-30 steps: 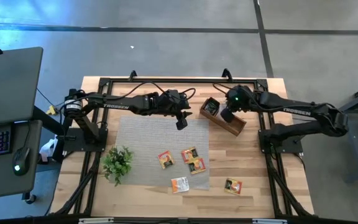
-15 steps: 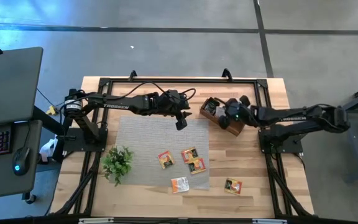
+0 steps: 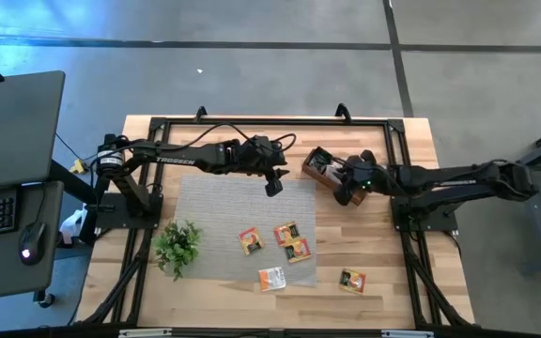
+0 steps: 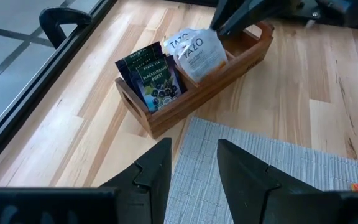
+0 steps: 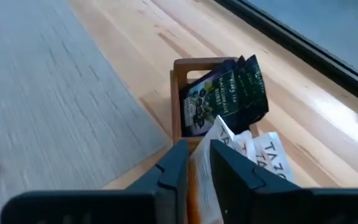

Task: Pick & Place Tea
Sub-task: Put the orange tea bag into the middle section of the wooden organizer

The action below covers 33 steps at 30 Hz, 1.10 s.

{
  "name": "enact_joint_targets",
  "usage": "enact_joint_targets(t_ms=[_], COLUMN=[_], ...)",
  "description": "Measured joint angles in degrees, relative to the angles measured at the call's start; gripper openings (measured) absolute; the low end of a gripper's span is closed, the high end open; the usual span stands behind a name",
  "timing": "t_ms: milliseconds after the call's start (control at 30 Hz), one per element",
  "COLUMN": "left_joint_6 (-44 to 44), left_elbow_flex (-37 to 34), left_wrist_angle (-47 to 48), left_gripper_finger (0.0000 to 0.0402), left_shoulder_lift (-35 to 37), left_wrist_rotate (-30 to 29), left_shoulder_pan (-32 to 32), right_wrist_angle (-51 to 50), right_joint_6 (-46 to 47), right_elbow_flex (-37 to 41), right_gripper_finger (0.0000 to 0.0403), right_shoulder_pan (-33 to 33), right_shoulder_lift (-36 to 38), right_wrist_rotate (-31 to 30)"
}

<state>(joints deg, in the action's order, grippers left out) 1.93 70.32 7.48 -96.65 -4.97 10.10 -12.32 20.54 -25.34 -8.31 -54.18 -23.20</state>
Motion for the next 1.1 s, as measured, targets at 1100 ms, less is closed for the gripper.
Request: enact_joint_targets(t_ms=[1100], left_joint_6=[6.82], left_elbow_flex=[0.0], left_wrist_angle=[4.42], left_gripper_finger=[0.0129], left_shoulder_lift=[0.01], left_wrist_rotate=[18.6], left_shoulder_pan=[-16.85], right_wrist_angle=[42.14], right_joint_6=[-6.83], right_elbow_flex=[-0.09], right_gripper_finger=[0.009], right_shoulder_pan=[14.13], right_shoulder_lift=[-20.51], right_wrist_rotate=[32.52])
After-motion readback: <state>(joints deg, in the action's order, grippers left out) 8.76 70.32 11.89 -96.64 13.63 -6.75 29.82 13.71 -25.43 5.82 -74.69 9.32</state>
